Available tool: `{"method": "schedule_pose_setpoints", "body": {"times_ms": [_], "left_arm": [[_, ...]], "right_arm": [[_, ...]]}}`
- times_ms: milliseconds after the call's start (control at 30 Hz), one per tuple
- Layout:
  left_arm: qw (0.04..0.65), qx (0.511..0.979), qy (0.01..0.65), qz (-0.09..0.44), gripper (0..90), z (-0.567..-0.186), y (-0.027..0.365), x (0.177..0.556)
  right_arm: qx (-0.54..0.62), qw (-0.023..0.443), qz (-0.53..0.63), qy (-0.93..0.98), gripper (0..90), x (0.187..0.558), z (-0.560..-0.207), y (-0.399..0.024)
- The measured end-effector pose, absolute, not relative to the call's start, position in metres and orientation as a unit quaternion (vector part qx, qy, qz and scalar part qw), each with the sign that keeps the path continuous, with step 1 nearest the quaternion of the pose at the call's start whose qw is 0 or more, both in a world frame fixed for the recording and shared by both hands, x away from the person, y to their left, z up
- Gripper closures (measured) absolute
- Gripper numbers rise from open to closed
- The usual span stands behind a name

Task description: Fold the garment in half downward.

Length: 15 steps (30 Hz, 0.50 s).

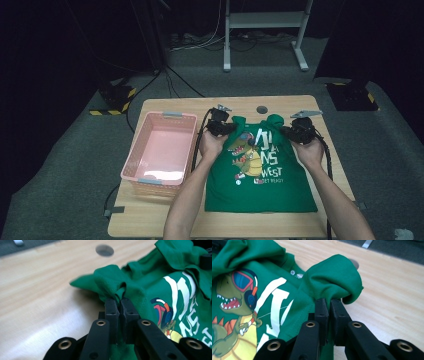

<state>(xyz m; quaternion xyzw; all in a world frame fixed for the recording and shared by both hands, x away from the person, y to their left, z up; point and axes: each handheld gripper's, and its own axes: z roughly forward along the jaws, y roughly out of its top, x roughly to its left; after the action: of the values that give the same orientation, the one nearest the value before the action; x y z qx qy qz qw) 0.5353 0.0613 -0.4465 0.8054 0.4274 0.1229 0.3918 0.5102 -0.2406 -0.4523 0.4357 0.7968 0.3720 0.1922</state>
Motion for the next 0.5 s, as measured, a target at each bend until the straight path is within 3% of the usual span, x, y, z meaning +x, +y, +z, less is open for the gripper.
{"method": "schedule_pose_setpoints", "body": {"times_ms": [333, 500], "left_arm": [[0.378, 0.791, 0.451, 0.168, 85.7, -0.428, 0.05, 0.575], [0.399, 0.803, 0.41, 0.17, 85.8, -0.406, 0.052, 0.557]], "right_arm": [[0.464, 0.2, 0.376, 0.777, 84.9, 0.546, -0.435, -0.236], [0.457, 0.209, 0.412, 0.76, 85.0, 0.537, -0.416, -0.247]]}}
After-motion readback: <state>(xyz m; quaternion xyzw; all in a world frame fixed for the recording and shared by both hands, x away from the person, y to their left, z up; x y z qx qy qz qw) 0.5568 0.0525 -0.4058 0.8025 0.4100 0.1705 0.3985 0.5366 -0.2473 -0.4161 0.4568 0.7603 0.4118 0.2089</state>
